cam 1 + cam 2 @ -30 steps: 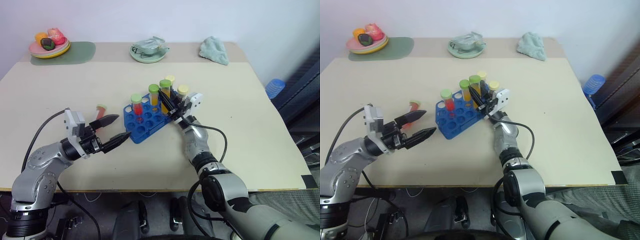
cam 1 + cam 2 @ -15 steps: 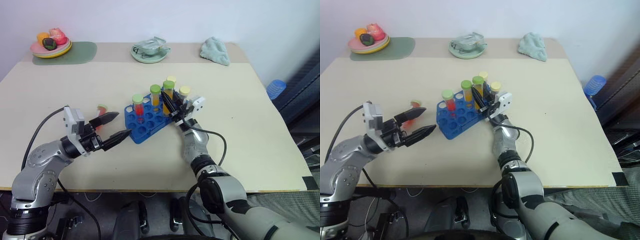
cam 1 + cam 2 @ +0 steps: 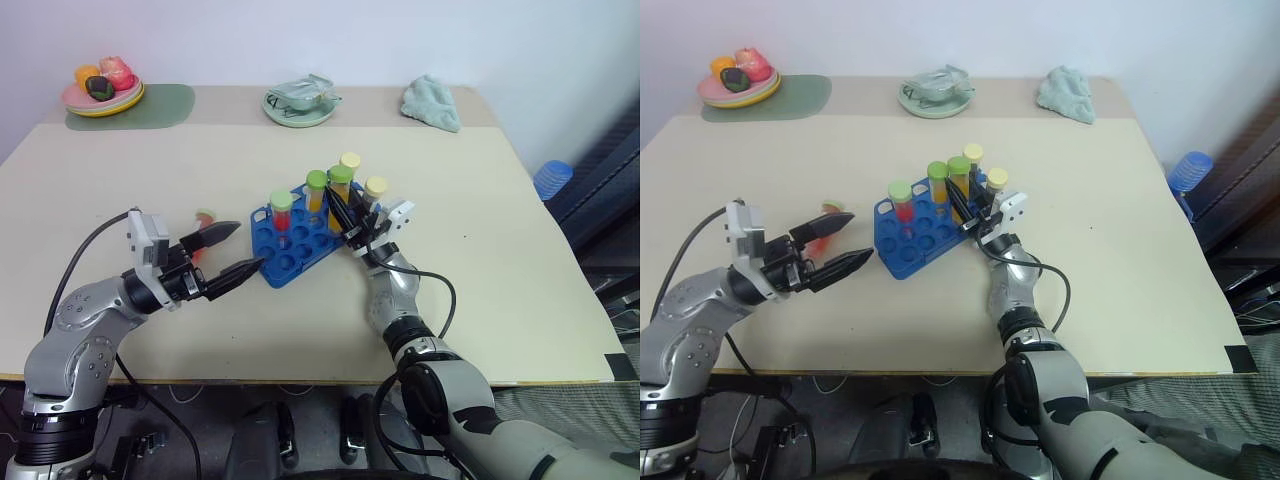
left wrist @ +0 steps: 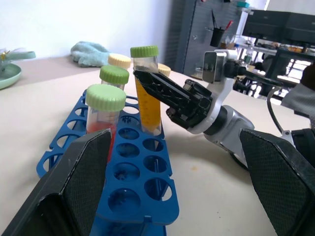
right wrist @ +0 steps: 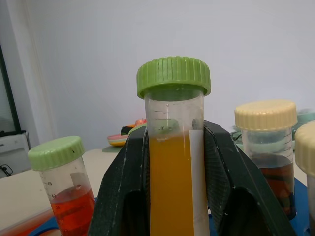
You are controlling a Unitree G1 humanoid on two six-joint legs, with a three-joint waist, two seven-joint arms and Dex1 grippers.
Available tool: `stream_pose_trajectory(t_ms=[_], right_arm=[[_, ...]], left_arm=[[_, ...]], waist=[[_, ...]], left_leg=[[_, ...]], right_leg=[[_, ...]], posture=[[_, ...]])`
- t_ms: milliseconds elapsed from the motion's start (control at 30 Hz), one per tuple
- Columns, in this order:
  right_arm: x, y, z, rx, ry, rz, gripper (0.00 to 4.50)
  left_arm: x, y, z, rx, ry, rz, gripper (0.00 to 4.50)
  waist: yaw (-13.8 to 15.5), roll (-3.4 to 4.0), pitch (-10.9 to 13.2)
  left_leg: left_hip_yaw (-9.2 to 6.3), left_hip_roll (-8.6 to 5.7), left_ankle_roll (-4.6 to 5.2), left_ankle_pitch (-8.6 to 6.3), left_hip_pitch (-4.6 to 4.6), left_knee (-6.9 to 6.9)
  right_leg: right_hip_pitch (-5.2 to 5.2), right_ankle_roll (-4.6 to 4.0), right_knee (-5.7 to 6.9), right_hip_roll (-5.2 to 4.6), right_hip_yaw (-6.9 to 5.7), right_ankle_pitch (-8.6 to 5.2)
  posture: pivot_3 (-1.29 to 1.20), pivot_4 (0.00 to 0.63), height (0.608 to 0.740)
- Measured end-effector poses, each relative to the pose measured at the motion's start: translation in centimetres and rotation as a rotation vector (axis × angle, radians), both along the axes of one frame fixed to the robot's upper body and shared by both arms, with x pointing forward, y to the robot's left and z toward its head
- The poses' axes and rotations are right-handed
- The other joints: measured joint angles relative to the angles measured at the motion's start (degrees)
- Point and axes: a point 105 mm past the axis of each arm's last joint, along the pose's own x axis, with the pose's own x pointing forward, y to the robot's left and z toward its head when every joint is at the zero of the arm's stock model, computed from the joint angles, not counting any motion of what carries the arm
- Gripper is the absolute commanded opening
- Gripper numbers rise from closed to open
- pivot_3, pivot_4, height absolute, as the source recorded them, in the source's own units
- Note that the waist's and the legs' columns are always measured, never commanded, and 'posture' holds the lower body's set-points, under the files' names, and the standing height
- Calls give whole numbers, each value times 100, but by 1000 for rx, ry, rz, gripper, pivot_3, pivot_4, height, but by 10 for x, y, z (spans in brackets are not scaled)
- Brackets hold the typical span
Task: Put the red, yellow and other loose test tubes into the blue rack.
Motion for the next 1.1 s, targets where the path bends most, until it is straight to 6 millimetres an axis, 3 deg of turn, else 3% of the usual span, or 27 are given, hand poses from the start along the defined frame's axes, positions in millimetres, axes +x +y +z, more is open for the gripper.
stream_pose_trajectory(t_ms=[1100], right_arm=[[6,4,2,27,30,-26,829]], left_arm=[[-1,2,-2,-7,12,13,4242]], waist=[[-7,1,1]], left_leg=[[0,0,-1,0,0,-1]], right_leg=[[-1,0,-1,-1,0,0]], posture=[[0,150,740]])
